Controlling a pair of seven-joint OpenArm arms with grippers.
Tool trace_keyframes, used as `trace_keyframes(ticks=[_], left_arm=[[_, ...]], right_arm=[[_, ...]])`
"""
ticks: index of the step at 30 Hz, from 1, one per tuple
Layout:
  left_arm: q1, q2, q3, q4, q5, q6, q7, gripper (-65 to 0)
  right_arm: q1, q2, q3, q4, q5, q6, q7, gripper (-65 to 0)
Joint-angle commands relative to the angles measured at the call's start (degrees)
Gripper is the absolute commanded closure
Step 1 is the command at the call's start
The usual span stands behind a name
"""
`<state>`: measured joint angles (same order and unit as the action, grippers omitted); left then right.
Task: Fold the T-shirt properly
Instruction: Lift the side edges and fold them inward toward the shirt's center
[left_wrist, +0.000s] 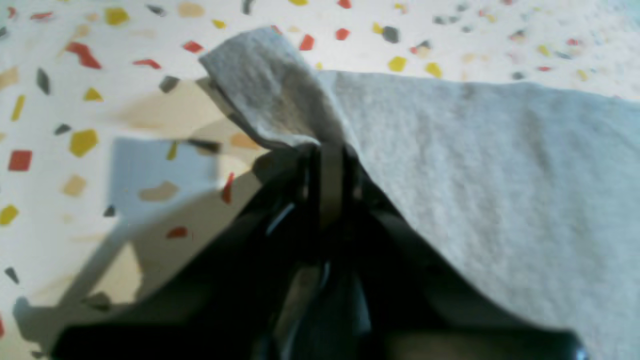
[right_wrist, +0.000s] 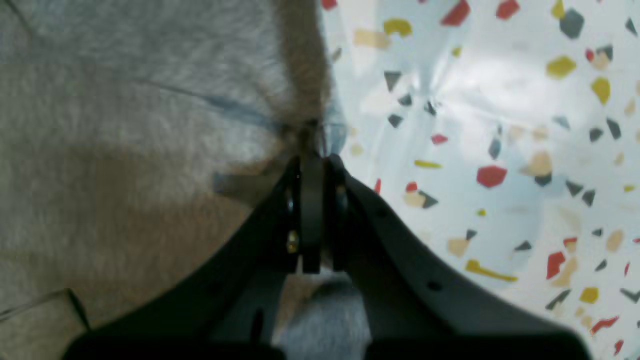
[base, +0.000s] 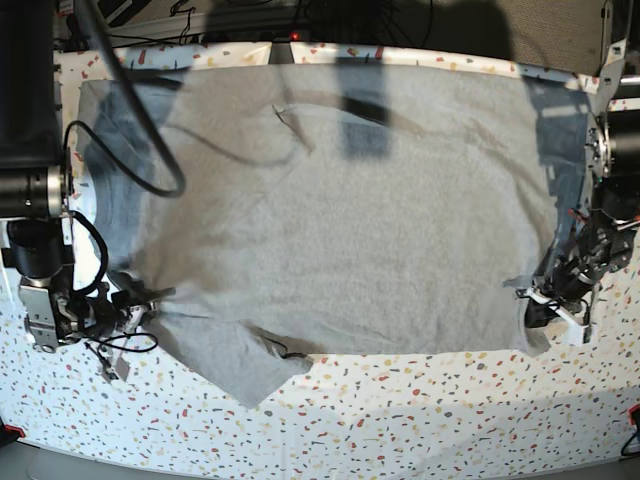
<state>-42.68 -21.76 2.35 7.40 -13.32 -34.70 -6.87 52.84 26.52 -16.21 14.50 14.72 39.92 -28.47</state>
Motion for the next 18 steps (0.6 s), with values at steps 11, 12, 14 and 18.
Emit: trace_keyframes(ticks=[11,12,14,18], left_arm=[[-2.10,-0.96,-0.04,1.01,-1.07,3.61,6.27,0.0],[-2.12,-0.96,-0.04,1.01,-0.76,4.11,6.25,0.0],[-2.14,-0.79,-0.04,1.01,1.05,4.79,5.97,0.0],[-2.43,0.15,-0.04,1.55,3.89,7.54,5.27,0.0]], right_arm=[[0.90,3.26,0.07,1.31,13.05,0.08,-5.81,0.0],[0.57,3.17,0.07,1.57,13.11,0.08,-5.18,0.0],[-0.04,2.93,0.07,1.99,12.52,0.08,-3.61,0.0],[-0.61,2.86,0.07,2.16,10.91,0.08,2.08,0.0]])
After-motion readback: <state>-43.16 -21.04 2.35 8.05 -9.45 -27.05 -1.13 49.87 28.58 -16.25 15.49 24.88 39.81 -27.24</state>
